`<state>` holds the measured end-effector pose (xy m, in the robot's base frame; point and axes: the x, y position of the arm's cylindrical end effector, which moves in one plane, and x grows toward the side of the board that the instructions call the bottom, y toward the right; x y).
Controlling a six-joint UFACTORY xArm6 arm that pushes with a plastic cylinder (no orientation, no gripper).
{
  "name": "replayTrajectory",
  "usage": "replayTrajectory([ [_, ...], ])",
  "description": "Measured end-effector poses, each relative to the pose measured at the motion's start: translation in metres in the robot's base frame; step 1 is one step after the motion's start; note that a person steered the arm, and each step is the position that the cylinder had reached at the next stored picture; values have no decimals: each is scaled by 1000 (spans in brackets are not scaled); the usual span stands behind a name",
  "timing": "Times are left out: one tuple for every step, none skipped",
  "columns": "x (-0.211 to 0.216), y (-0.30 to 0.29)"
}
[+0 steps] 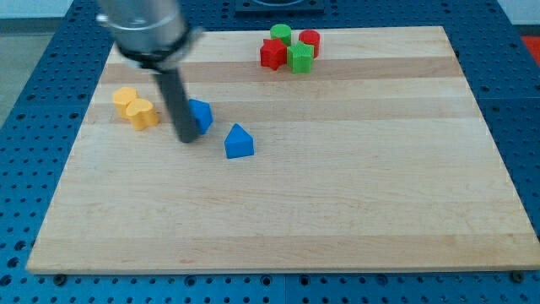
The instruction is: Place the red star at the bottom right side of the board
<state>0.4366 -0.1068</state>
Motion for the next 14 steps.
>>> replayTrajectory([
  [1, 57],
  [3, 64],
  [-11, 63],
  [-67, 38],
  [-146, 11],
  [-202, 24],
  [-216, 36],
  [-216, 60],
  [-187, 93],
  [-120, 121],
  [-20, 121],
  [59, 115],
  [67, 127],
  [42, 187],
])
